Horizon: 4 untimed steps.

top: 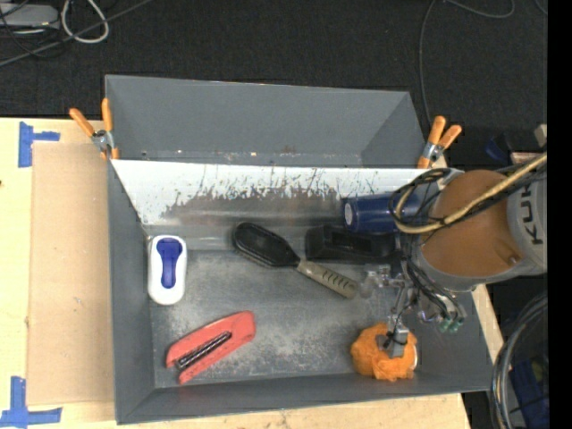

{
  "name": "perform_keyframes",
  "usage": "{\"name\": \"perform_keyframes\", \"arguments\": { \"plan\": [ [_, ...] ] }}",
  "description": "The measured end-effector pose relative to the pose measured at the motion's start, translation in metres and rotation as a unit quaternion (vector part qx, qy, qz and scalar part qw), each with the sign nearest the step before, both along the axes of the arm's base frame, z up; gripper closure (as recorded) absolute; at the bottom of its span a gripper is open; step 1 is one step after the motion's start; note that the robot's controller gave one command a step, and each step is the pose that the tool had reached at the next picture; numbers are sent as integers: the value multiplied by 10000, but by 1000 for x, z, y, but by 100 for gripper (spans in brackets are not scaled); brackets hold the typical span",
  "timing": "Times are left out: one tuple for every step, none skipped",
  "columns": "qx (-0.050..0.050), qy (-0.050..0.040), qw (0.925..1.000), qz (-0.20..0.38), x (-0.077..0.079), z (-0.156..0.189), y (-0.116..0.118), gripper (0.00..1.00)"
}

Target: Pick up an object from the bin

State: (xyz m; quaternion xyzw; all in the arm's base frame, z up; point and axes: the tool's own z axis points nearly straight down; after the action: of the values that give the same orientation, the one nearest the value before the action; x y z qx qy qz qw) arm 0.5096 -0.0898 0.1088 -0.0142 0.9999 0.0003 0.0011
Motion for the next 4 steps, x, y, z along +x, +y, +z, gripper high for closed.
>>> {"name": "perform_keyframes", "arguments": {
  "plan": [
    [-6,-34,9911,1331,-32,-2,-1,0],
    [-2,-4,9805,1965,-39,-6,8,0],
    [-19,-41,9358,3524,-33,-29,-2,0],
    [0,-1,9061,4230,-40,-39,18,100]
  ]
}}
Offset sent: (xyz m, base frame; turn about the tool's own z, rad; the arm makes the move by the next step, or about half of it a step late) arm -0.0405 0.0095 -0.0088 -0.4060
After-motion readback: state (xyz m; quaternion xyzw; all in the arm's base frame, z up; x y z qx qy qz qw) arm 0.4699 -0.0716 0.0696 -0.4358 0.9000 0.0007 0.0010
